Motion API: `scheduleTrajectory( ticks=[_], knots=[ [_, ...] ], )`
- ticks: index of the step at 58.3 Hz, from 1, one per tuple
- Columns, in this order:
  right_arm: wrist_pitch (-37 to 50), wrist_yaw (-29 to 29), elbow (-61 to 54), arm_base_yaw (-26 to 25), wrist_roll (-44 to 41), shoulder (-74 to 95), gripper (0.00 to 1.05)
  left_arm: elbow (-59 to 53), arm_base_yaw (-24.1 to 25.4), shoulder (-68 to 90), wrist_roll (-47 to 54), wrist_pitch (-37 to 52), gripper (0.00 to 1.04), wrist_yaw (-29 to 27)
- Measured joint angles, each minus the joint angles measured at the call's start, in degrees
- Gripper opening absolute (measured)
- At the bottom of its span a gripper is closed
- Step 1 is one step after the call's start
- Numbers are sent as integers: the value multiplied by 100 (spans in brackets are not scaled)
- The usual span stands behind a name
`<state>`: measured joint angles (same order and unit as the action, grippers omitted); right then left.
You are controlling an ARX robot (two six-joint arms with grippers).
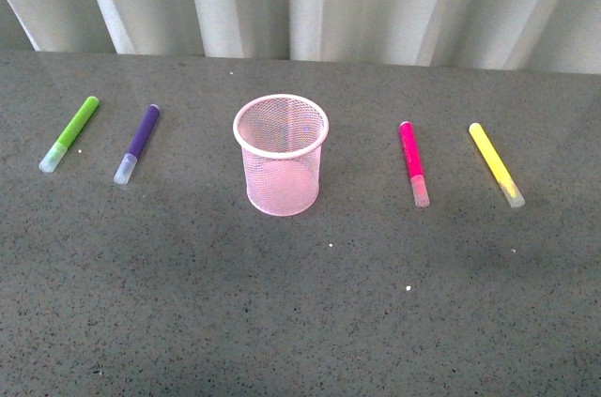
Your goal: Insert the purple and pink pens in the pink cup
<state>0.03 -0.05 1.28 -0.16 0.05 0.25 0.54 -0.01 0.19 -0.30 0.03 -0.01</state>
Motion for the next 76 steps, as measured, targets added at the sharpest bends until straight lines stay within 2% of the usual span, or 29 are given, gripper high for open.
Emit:
scheduleTrajectory(
  ticks=[37,40,43,45,53,58,61,68,76],
  knots=[
    [0,0,0,0,0,0,98,0,0,2,0,0,98,0],
    [0,2,0,0,0,0,98,221,0,262,-339,-616,98,-68],
    [2,0,0,0,0,0,98,704,4,955,-1027,-1589,98,-92],
    [0,0,0,0,0,0,98,817,-11,1283,-1241,-1617,98,-181],
    [0,0,0,0,0,0,98,1390,-26,2693,-1252,-284,98,-116],
    [0,0,0,0,0,0,98,2214,55,4437,-964,1056,98,223],
    [0,0,0,0,2,0,98,2852,59,5606,-796,1541,98,378],
    [0,0,0,0,0,0,98,3993,-48,7418,-365,1384,98,481],
    [0,0,0,0,2,0,98,5764,-286,9720,208,472,98,483]
  ],
)
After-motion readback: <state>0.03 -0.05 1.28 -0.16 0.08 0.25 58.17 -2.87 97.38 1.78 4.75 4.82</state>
